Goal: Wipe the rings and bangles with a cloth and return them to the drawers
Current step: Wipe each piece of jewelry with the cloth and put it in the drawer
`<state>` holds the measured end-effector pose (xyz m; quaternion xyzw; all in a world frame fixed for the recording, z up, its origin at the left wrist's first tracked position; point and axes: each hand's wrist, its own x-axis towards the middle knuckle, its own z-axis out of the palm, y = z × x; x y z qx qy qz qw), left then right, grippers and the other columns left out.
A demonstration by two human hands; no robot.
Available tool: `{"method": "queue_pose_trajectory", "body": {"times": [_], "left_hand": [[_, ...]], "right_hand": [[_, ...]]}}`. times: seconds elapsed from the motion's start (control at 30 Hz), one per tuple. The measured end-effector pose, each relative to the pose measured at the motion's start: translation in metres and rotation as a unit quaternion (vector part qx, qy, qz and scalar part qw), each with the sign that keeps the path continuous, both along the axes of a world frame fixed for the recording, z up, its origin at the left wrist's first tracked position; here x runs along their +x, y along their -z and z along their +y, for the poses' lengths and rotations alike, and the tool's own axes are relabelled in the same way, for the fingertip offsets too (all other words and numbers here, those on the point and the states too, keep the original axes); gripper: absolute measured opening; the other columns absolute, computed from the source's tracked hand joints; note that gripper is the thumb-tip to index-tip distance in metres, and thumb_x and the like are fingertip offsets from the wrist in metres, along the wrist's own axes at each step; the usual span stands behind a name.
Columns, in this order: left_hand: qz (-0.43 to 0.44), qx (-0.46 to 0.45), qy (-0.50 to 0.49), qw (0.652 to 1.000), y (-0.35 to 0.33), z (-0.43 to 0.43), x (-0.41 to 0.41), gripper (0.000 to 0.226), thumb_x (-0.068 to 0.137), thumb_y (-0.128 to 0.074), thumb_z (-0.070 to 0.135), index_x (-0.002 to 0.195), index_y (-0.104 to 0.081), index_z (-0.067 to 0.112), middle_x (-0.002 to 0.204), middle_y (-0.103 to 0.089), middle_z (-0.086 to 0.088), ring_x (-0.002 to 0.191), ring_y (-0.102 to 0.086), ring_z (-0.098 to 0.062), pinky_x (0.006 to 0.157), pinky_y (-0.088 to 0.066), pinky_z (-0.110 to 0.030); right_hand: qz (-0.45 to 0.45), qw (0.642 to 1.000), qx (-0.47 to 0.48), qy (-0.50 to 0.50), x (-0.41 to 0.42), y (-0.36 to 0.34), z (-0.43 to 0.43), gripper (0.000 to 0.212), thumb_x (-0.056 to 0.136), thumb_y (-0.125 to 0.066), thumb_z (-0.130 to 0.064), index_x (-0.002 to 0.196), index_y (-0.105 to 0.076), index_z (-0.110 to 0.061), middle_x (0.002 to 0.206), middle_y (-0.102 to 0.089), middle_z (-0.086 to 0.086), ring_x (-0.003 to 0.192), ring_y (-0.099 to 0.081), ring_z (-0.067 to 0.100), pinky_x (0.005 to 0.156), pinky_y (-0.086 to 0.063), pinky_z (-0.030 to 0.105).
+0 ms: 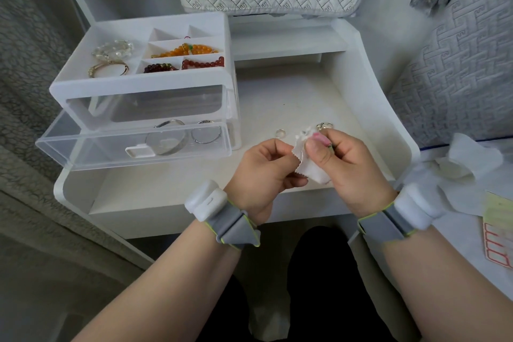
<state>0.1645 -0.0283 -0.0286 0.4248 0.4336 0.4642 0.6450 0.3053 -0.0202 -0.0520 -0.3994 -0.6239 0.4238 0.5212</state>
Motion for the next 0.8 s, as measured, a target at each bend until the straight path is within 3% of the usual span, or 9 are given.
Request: {"method": "queue_pose_trajectory", "body": {"times": [0.07, 0.13, 0.23, 0.3, 0.4, 0.53, 0.63, 0.7, 0.8], "left_hand": [[-0.013, -0.001, 0.009, 1.0, -0.004, 0.002, -0.004, 0.025, 0.089, -0.05, -0.005, 0.067, -0.051, 0.007, 0.065, -0.05, -0.01, 0.049, -0.051, -0.013, 0.047, -0.049, -0.018], [-0.016, 0.013, 0.017, 1.0, -0.007, 0.004, -0.008, 0.021, 0.089, -0.051, -0.004, 0.071, -0.053, 0.005, 0.061, -0.054, -0.007, 0.046, -0.055, -0.01, 0.048, -0.049, -0.018], [-0.009, 0.057, 0.042, 0.997, -0.009, 0.004, -0.01, 0.015, 0.086, -0.054, -0.005, 0.077, -0.057, 0.006, 0.056, -0.061, -0.002, 0.047, -0.058, -0.01, 0.051, -0.051, -0.019], [-0.012, 0.069, 0.06, 0.996, -0.01, 0.004, -0.01, 0.01, 0.085, -0.056, -0.002, 0.079, -0.058, 0.006, 0.056, -0.062, -0.001, 0.05, -0.059, -0.009, 0.053, -0.053, -0.02], [-0.005, 0.069, 0.051, 0.996, -0.009, 0.004, -0.011, 0.01, 0.086, -0.056, 0.004, 0.077, -0.059, 0.007, 0.055, -0.061, -0.001, 0.05, -0.059, -0.009, 0.053, -0.053, -0.02], [0.049, 0.105, 0.047, 0.992, -0.008, 0.003, -0.01, 0.013, 0.085, -0.06, 0.004, 0.072, -0.06, 0.006, 0.055, -0.06, 0.001, 0.05, -0.056, -0.009, 0.053, -0.052, -0.02], [0.114, 0.151, 0.034, 0.981, -0.006, 0.001, -0.009, 0.012, 0.083, -0.064, 0.005, 0.072, -0.061, 0.007, 0.058, -0.061, 0.001, 0.051, -0.056, -0.008, 0.053, -0.05, -0.02], [0.153, 0.18, 0.031, 0.971, -0.004, 0.0, -0.009, 0.011, 0.082, -0.066, 0.008, 0.071, -0.063, 0.009, 0.061, -0.061, -0.001, 0.053, -0.056, -0.01, 0.054, -0.051, -0.022], [0.178, 0.204, 0.024, 0.962, -0.003, 0.0, -0.009, 0.012, 0.082, -0.068, 0.01, 0.071, -0.064, 0.012, 0.061, -0.061, 0.0, 0.055, -0.055, -0.013, 0.055, -0.051, -0.025]], "right_hand": [[0.038, 0.998, -0.032, -0.046, 0.002, 0.003, -0.001, 0.039, 0.077, -0.067, -0.05, 0.078, -0.058, -0.012, 0.071, -0.049, 0.02, 0.072, -0.047, 0.023, 0.066, -0.044, 0.045], [0.053, 0.995, -0.048, -0.068, 0.005, 0.005, 0.0, 0.056, 0.075, -0.071, -0.051, 0.091, -0.056, 0.001, 0.083, -0.053, 0.033, 0.08, -0.048, 0.031, 0.072, -0.043, 0.06], [0.071, 0.993, -0.061, -0.074, 0.006, 0.004, 0.002, 0.067, 0.076, -0.071, -0.049, 0.098, -0.049, 0.01, 0.096, -0.056, 0.04, 0.082, -0.052, 0.041, 0.073, -0.04, 0.063], [0.072, 0.994, -0.049, -0.071, 0.008, 0.002, 0.002, 0.057, 0.079, -0.067, -0.049, 0.091, -0.052, 0.005, 0.096, -0.06, 0.032, 0.079, -0.051, 0.039, 0.07, -0.04, 0.055], [0.018, 0.999, 0.001, -0.043, 0.006, -0.003, 0.001, 0.043, 0.083, -0.059, -0.044, 0.076, -0.05, -0.003, 0.069, -0.045, 0.006, 0.066, -0.038, 0.023, 0.061, -0.033, 0.037], [-0.099, 0.992, 0.074, 0.019, 0.005, -0.004, -0.002, 0.043, 0.087, -0.047, -0.04, 0.077, -0.05, 0.002, 0.064, -0.042, 0.018, 0.058, -0.038, 0.031, 0.054, -0.036, 0.044], [-0.182, 0.972, 0.135, 0.069, 0.009, -0.008, -0.002, 0.025, 0.086, -0.053, -0.029, 0.066, -0.046, -0.014, 0.058, -0.039, 0.001, 0.053, -0.038, 0.019, 0.051, -0.036, 0.035], [-0.24, 0.949, 0.181, 0.096, 0.012, -0.013, -0.002, 0.029, 0.081, -0.058, -0.019, 0.062, -0.037, -0.025, 0.055, -0.034, -0.01, 0.053, -0.036, 0.01, 0.05, -0.03, 0.021], [-0.313, 0.914, 0.231, 0.115, 0.011, -0.017, -0.001, 0.03, 0.079, -0.059, -0.015, 0.063, -0.036, -0.023, 0.056, -0.031, -0.014, 0.054, -0.035, 0.006, 0.049, -0.029, 0.023]]}}
